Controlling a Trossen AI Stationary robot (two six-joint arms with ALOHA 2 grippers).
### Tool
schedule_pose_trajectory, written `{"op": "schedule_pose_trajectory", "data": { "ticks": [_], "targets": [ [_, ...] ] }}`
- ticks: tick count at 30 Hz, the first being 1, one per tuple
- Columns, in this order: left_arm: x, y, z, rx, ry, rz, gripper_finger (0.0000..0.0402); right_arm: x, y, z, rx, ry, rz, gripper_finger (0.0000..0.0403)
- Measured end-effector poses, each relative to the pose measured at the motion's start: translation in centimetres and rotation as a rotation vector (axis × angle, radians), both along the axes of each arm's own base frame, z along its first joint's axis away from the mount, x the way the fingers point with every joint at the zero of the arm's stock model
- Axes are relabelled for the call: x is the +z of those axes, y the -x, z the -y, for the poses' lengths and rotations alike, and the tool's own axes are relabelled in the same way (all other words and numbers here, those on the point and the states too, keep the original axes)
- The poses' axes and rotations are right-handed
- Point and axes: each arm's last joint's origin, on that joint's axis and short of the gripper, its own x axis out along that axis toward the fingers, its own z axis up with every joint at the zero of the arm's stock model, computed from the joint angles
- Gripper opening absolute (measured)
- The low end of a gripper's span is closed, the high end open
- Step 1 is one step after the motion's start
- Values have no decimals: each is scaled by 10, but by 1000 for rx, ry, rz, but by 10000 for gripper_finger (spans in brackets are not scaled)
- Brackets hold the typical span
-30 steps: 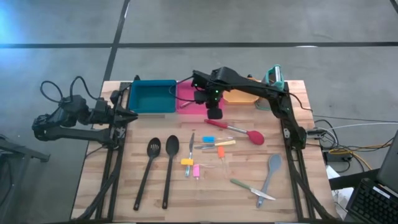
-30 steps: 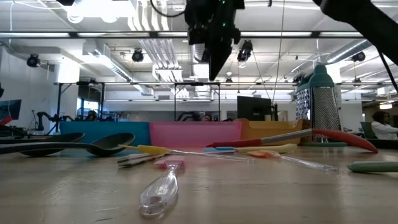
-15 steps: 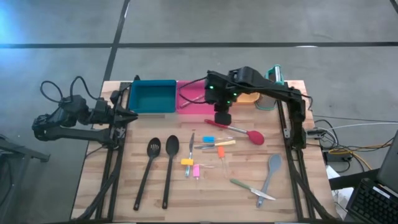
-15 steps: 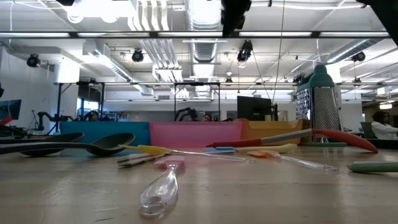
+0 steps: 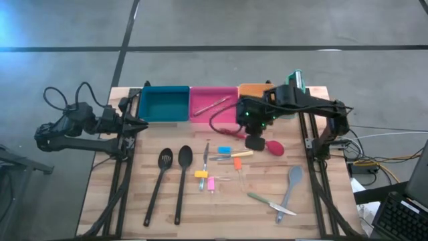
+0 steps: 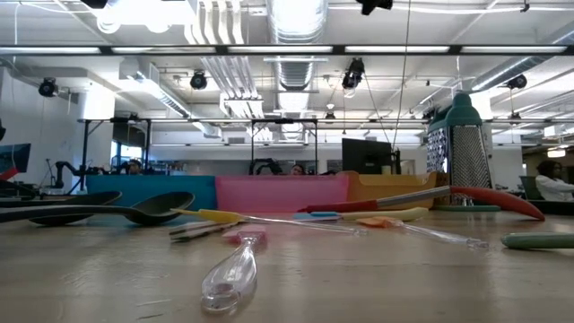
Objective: Pick & Place Kitchen Items
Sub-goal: Put the red serving spoon into the blue bin
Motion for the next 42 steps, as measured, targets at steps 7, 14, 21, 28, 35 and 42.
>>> {"op": "schedule_pose_trajectory", "data": {
  "ticks": [7, 14, 21, 28, 35, 42],
  "targets": [
    [0, 0, 0, 0, 0, 0, 49, -37, 11, -12, -122, 111, -135, 31],
    [0, 0, 0, 0, 0, 0, 49, -79, 18, -11, -207, 111, -284, 37],
    [0, 0, 0, 0, 0, 0, 49, -111, 20, -10, -221, 122, -374, 87],
    [0, 0, 0, 0, 0, 0, 49, -139, 20, -8, -238, 124, -391, 145],
    [0, 0, 0, 0, 0, 0, 49, -166, 21, 6, -234, 122, -388, 172],
    [0, 0, 0, 0, 0, 0, 49, -192, 30, 28, -284, 113, -434, 168]
  ]
}}
